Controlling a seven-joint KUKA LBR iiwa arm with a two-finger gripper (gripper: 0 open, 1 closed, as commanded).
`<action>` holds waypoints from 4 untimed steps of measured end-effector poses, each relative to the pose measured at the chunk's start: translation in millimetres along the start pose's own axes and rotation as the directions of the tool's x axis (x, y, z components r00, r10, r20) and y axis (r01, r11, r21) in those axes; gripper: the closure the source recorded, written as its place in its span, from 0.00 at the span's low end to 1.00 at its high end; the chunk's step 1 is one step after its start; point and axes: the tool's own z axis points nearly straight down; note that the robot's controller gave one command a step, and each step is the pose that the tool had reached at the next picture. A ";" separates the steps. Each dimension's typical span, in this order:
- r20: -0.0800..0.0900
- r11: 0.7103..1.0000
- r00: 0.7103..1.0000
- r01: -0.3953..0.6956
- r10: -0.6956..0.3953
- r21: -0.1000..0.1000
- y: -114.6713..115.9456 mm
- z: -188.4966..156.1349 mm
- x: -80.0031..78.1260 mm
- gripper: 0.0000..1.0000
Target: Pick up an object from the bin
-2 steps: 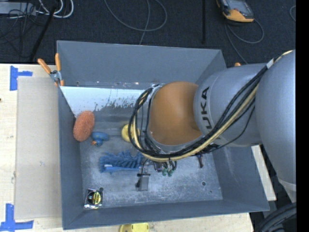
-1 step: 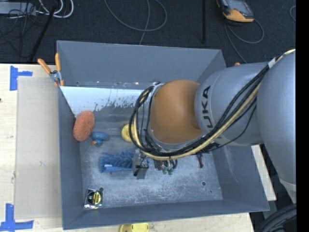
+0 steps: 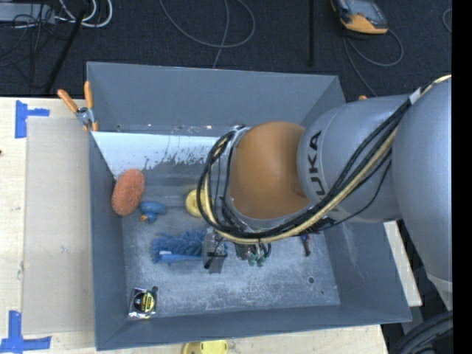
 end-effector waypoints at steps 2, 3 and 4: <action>0.003 1.000 1.000 -0.025 0.025 0.000 -11.2 -38.8 -14.5 1.00; -0.003 1.000 1.000 -0.014 0.014 0.001 -4.9 -98.6 -3.1 1.00; 0.010 1.000 1.000 -0.011 0.011 -0.002 -5.5 -123.2 -24.0 1.00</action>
Offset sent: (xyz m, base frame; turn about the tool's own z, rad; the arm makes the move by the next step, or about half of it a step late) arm 0.0158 -0.0107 0.0408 0.0283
